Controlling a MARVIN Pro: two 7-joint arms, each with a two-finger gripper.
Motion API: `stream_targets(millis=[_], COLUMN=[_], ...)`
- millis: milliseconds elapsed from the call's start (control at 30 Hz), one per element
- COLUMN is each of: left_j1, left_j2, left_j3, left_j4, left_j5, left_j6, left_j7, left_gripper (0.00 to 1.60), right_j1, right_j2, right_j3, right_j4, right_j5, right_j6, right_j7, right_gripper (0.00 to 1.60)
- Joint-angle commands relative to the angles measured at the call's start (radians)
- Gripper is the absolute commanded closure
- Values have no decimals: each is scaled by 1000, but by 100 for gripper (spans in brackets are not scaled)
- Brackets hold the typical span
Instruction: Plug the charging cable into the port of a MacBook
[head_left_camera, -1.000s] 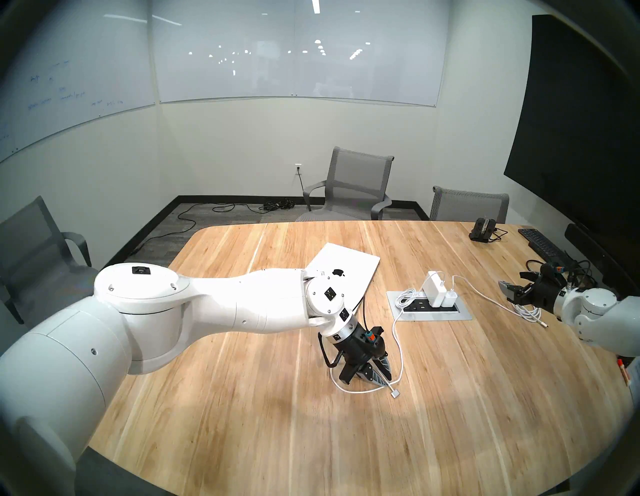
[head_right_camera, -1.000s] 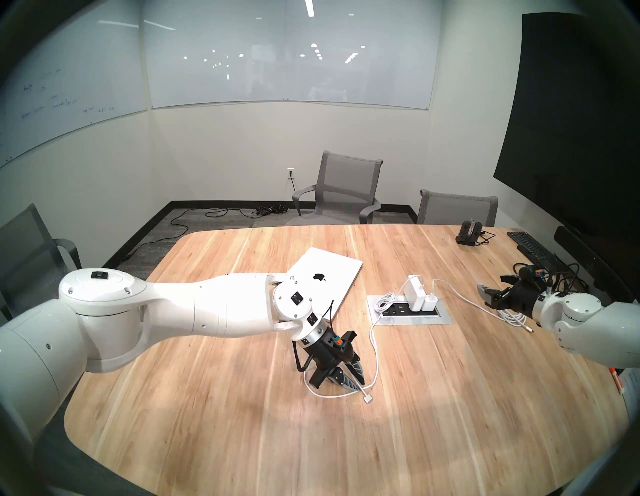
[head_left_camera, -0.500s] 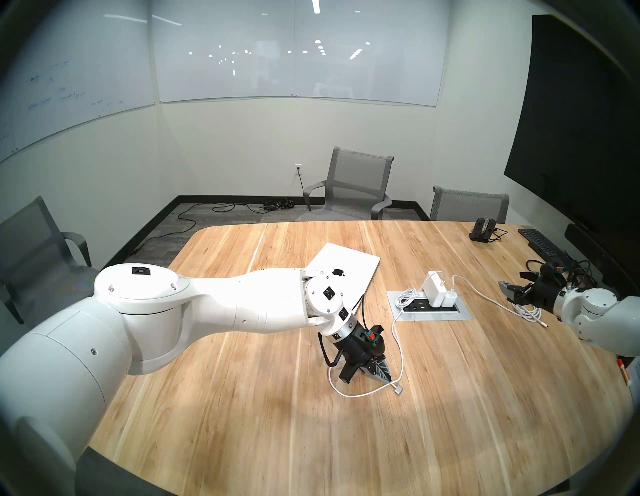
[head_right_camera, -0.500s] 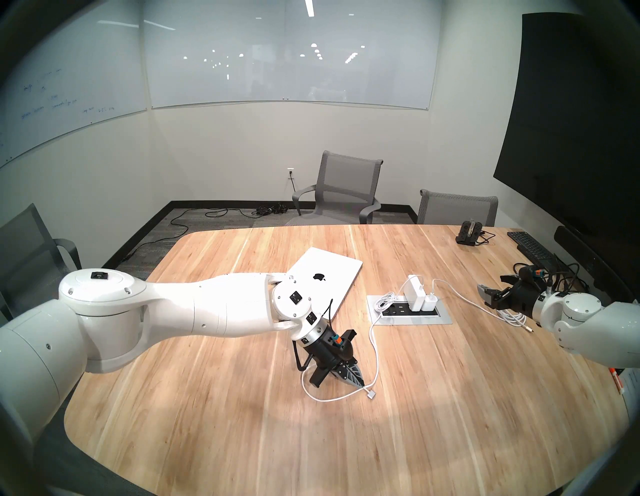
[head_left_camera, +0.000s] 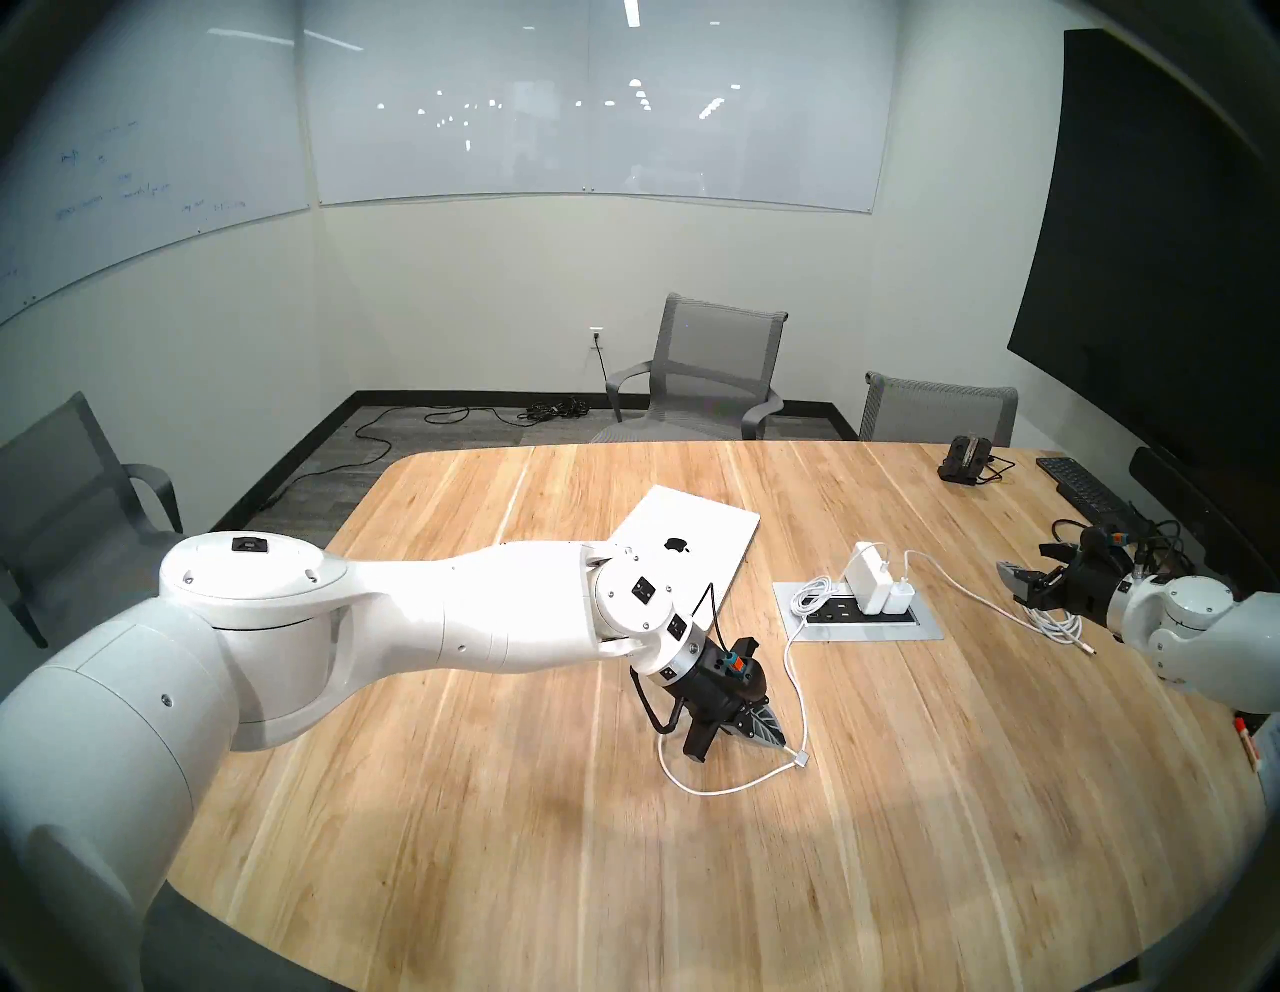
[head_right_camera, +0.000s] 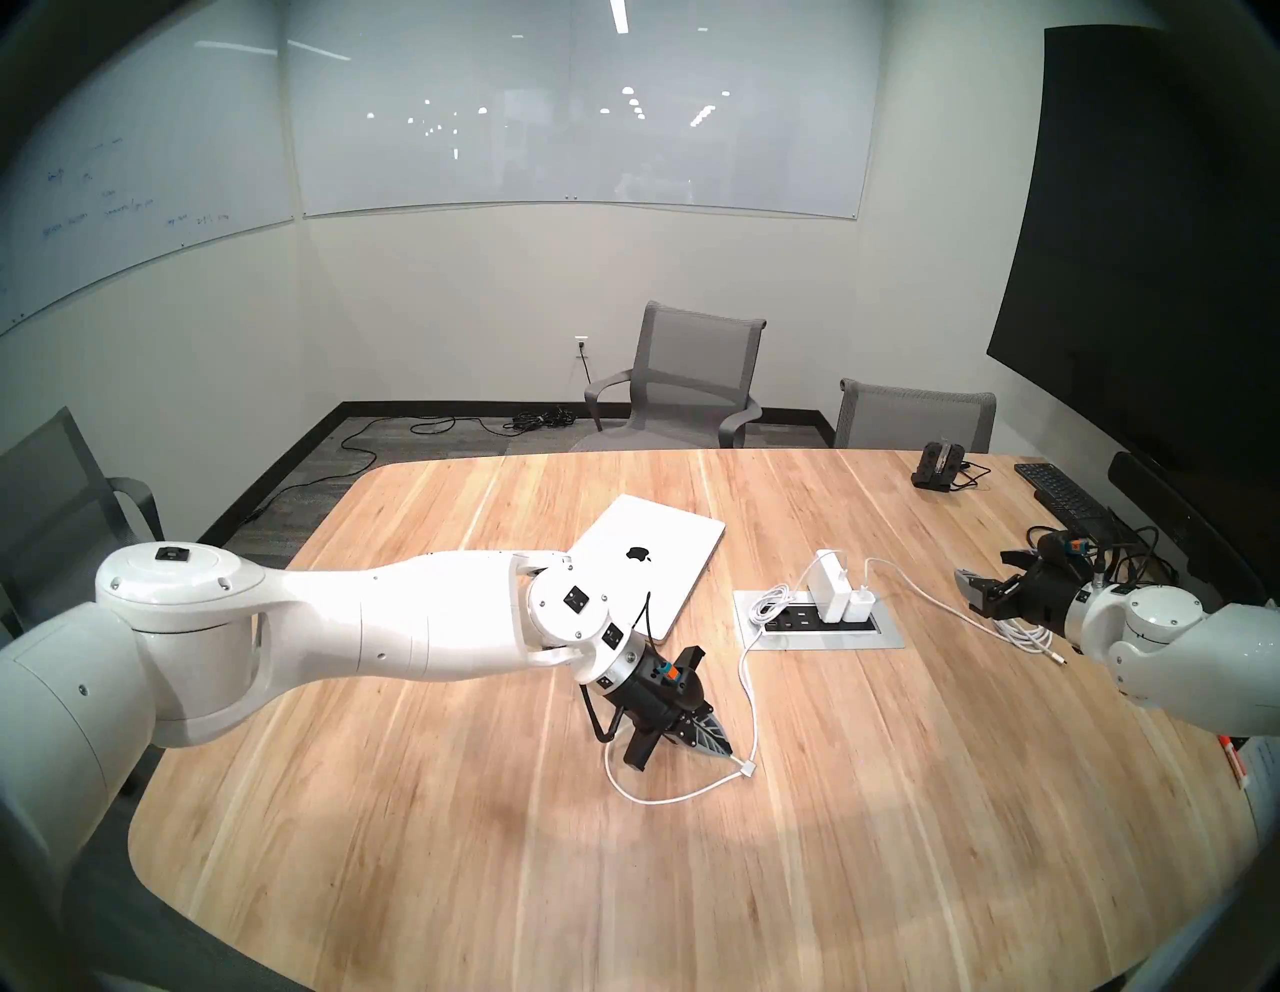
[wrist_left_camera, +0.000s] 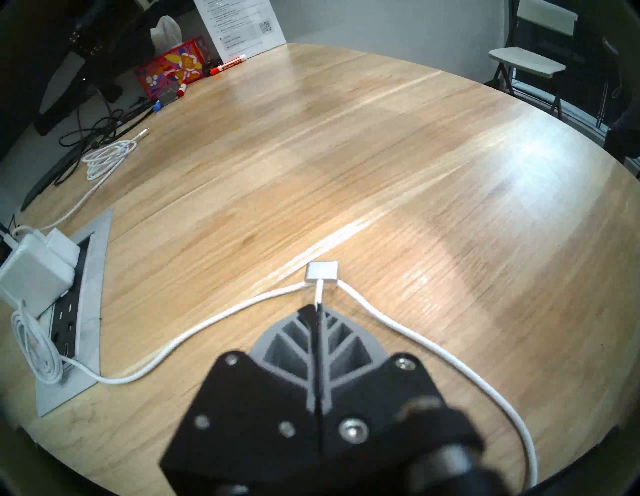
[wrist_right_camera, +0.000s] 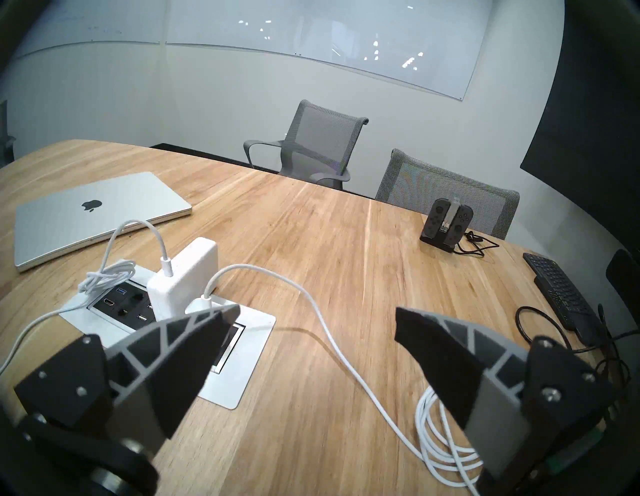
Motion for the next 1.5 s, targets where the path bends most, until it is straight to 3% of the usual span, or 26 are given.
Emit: stream_targets(millis=[0, 333, 367, 567, 600, 967, 1100, 1133, 1200, 1267, 1467], left_j1=[-1, 34, 39, 68, 66, 36, 28, 16, 3, -2, -24], left_j2=[102, 247, 240, 334, 319, 446, 507, 498, 552, 541, 616], left_j3=[-26, 7, 22, 60, 76, 86, 86, 95, 68, 63, 52], left_j4=[-99, -225, -202, -234, -204, -258, -325, -324, -406, -392, -508], left_j5=[-7, -12, -26, -39, -54, -78, -65, -69, -43, -43, -24], left_j6=[15, 23, 25, 27, 29, -44, -70, -76, -70, -84, -15], left_j7=[82, 187, 191, 247, 254, 394, 460, 471, 505, 505, 572], left_gripper=[160, 160, 160, 160, 160, 160, 160, 160, 160, 160, 160], right_j1=[14, 12, 12, 11, 11, 11, 11, 11, 11, 11, 12], right_j2=[2, 2, 2, 1, 1, 1, 2, 2, 2, 2, 2], right_j3=[10, 11, 11, 11, 11, 11, 11, 11, 11, 11, 11], right_j4=[-2, -2, -2, -1, -1, -1, -2, -2, -2, -2, -2], right_j5=[-2, -2, -2, -1, -1, -1, -1, -2, -2, -2, -2], right_j6=[-6, -5, -5, -5, -5, -5, -5, -5, -5, -5, -5], right_j7=[2, 2, 2, 1, 1, 1, 2, 2, 2, 2, 2], right_gripper=[0, 0, 0, 0, 0, 0, 0, 0, 0, 0, 0])
